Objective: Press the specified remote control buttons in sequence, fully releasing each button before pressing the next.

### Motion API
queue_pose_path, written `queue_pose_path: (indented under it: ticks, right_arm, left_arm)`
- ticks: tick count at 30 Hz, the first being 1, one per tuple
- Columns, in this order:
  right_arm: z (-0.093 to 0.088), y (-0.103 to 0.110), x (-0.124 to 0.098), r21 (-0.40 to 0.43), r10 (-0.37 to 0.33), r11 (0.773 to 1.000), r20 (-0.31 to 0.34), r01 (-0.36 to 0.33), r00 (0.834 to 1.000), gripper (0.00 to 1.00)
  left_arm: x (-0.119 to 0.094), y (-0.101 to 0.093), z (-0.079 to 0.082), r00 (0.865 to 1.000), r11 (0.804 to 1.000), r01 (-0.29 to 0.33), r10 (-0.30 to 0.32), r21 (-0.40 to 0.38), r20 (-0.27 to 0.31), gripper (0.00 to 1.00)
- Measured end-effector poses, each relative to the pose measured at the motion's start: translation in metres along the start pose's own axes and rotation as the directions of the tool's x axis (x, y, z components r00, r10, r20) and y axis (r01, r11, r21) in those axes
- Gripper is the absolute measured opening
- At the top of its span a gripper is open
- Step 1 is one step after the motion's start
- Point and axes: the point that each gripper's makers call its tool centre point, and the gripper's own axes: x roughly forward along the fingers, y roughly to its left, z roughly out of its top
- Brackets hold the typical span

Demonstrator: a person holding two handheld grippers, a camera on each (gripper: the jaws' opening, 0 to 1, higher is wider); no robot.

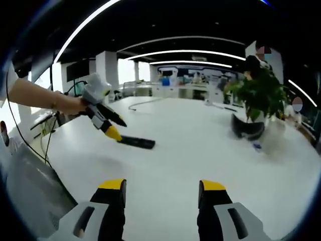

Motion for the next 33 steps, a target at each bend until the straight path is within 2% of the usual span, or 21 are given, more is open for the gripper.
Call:
queue_pose_path:
  ticks: [13,23,33]
  right_arm:
    - [-0.002,0.003,0.001,-0.003,0.022,1.000,-0.014,-0.022,1.000,0.54]
    - [-0.004,0.006,0.003,-0.009,0.038,0.999,-0.027,-0.038,0.999,0.52]
    - [-0.005,0.005,0.003,-0.007,0.041,0.999,-0.033,-0.041,0.999,0.50]
  left_arm:
    - [0.012,0.010,-0.001,0.997,0.998,0.010,-0.006,0.058,-0.078,0.63]
    - [0.023,0.020,-0.010,0.989,0.999,0.035,-0.030,0.029,-0.144,0.58]
    - [0.034,0.022,-0.015,0.980,0.997,0.053,-0.042,0.052,-0.193,0.57]
